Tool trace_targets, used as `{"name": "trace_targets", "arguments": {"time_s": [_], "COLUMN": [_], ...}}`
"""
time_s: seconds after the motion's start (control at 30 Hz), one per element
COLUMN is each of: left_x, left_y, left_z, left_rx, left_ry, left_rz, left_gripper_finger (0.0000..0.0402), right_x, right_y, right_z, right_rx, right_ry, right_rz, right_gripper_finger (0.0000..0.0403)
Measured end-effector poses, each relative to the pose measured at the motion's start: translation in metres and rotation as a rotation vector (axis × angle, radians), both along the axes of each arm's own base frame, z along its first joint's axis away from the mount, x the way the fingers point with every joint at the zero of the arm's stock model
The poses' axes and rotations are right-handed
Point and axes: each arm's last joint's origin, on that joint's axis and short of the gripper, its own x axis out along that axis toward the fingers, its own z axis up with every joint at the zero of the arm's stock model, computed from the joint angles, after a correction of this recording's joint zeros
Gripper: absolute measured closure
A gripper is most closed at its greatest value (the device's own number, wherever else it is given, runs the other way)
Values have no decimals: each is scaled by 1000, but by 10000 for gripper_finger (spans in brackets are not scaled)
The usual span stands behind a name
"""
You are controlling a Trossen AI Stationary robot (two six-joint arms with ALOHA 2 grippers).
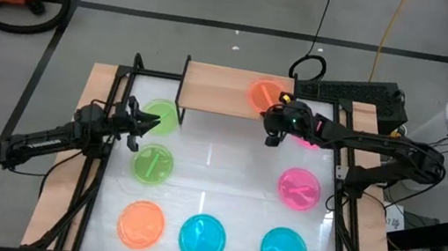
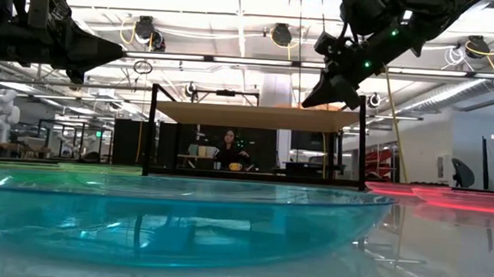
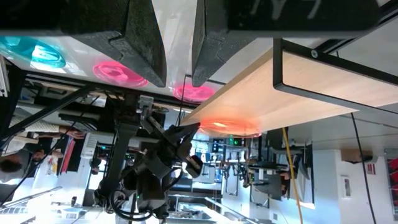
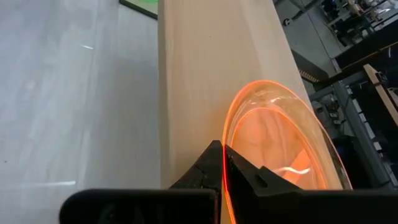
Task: Place and stack plates onto a shelf
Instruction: Put the top orange plate on the shelf, then stack the top green plate on top of the orange plate on the shelf
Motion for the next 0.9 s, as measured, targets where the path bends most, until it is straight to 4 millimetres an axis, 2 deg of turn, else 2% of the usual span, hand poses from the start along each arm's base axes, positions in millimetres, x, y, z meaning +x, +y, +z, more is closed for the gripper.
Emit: {"name": "trace_targets", "arguments": {"time_s": [0.2,0.6,0.67,0.9], "left_x": [0,0,0,0], "left_y": [0,0,0,0], "left_z": [0,0,0,0], "left_rx": [0,0,0,0], "left_ry": [0,0,0,-1], "left_rz": [0,0,0,0], "left_gripper_finger": [321,321,321,321], "right_x": [1,-3,-6,-10], "right_y": [0,15,21,57], "right_z": [2,25,33,54], "right_rx": [-6,-15,23,289], "right_ry": [-18,-160,-214,-398], "right_rz": [4,30,56,333], "right_gripper_finger": [387,269,261,262]}}
